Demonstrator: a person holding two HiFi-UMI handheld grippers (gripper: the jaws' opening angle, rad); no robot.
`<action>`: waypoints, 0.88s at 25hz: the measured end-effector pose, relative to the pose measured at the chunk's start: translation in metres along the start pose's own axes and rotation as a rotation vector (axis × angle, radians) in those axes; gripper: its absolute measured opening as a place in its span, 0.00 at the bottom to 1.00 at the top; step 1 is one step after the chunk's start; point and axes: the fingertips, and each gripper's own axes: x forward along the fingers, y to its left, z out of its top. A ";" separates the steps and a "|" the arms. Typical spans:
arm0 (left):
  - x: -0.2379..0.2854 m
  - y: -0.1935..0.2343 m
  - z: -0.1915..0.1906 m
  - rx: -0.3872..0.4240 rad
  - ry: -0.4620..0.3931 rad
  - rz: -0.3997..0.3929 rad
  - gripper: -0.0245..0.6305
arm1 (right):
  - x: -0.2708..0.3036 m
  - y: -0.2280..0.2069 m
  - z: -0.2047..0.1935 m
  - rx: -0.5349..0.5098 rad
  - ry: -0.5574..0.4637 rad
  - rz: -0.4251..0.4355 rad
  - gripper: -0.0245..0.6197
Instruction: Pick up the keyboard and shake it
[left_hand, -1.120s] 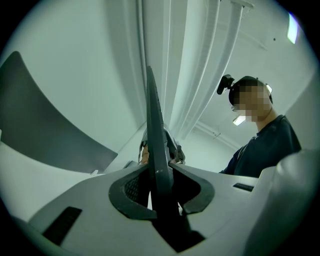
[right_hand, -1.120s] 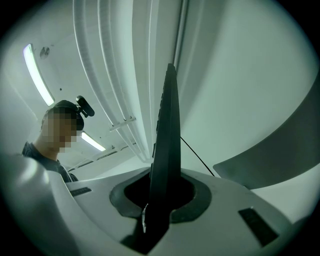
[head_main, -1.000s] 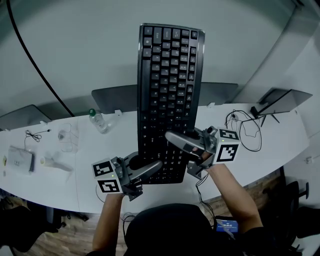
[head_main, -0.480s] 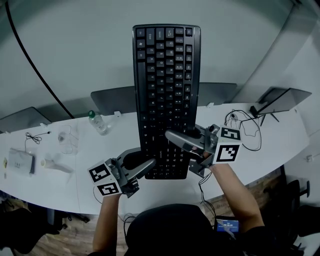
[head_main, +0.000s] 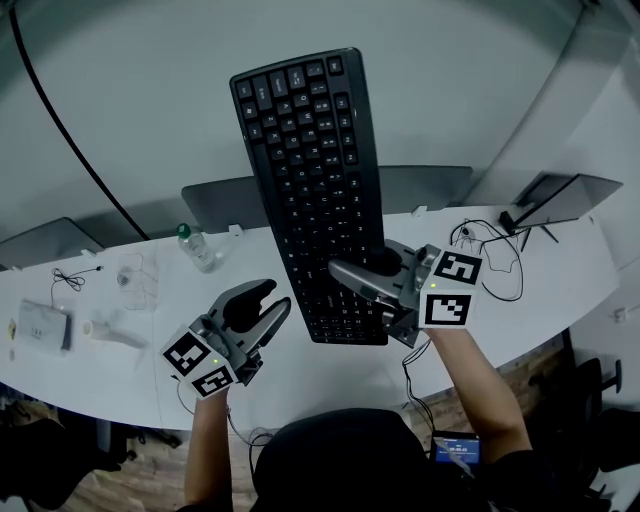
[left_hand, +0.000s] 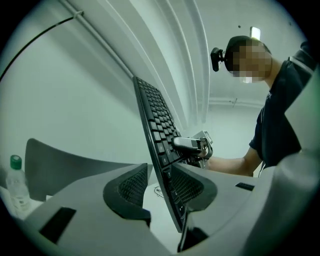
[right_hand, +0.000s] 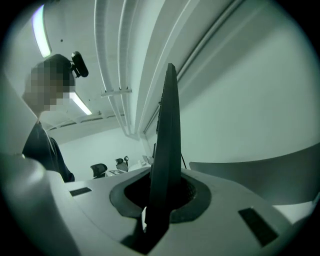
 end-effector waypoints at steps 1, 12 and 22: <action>-0.001 0.001 0.003 0.014 -0.002 0.010 0.26 | 0.001 -0.002 -0.002 -0.025 0.020 -0.018 0.16; -0.007 0.004 0.028 0.053 -0.055 0.057 0.26 | 0.003 -0.022 -0.025 -0.318 0.264 -0.253 0.16; -0.006 -0.001 0.038 0.168 -0.036 0.122 0.27 | -0.002 -0.040 -0.035 -0.577 0.461 -0.463 0.16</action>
